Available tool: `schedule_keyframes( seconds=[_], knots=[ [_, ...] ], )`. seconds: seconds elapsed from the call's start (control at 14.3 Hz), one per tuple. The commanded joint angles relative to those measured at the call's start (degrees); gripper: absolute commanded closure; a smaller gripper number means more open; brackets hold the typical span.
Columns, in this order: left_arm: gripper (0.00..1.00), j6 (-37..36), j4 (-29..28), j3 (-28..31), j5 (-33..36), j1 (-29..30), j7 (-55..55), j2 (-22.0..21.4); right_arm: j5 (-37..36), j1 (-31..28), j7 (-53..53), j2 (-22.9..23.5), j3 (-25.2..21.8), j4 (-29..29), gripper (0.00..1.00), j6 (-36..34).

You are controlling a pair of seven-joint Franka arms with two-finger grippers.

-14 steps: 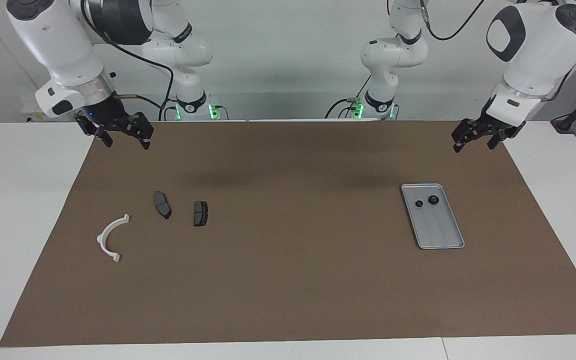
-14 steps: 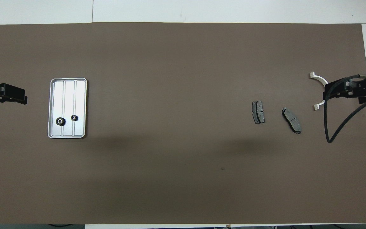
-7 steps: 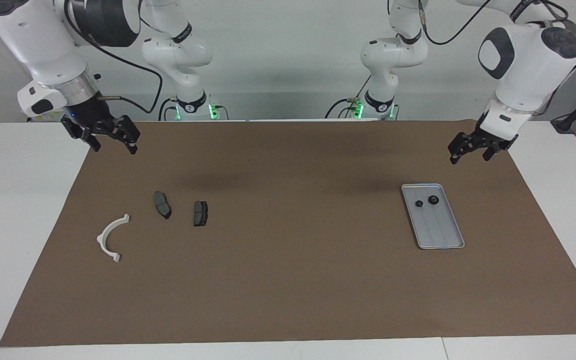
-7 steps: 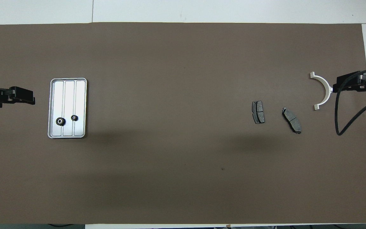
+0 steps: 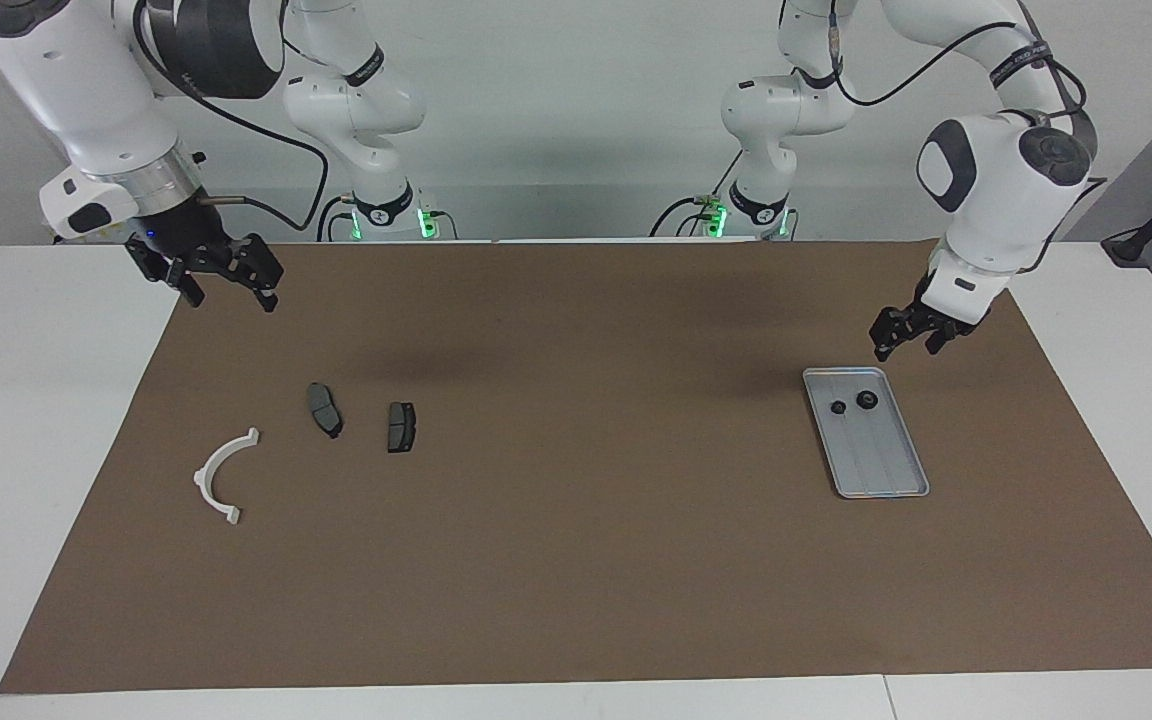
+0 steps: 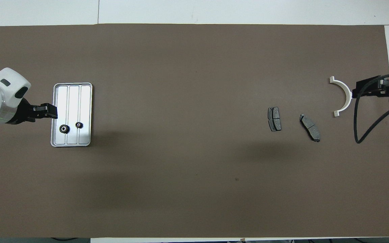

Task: Place bearing gear from tray to pile
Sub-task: 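Lower the left gripper onto a black gear in the tray and grasp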

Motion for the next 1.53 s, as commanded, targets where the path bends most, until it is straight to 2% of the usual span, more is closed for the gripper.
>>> schedule_keyframes(
  seconds=[0.0, 0.49, 0.91, 1.47],
  knots=[
    [0.41, 5.4, -3.5, 0.2, 0.3, -0.7, -2.1, 0.7, 0.7, -0.7, -2.1, -0.9, 0.1, -1.5, 0.0, 1.3],
    [0.44, 12.5, -5.0, 0.2, 0.3, -2.3, -8.2, 8.2, 0.7, -0.7, -2.9, -1.4, 0.0, -3.6, 0.0, 3.1],
    [0.49, 13.5, -7.8, 0.2, 0.2, -2.3, -8.3, 8.3, 0.5, -0.7, -3.1, -1.2, 0.0, -3.7, 0.0, 3.4],
    [0.5, 15.3, -8.4, 0.1, 0.2, -2.4, -8.5, 9.4, 0.4, -0.7, -3.1, -0.7, 0.0, -3.8, 0.0, 3.6]
  ],
)
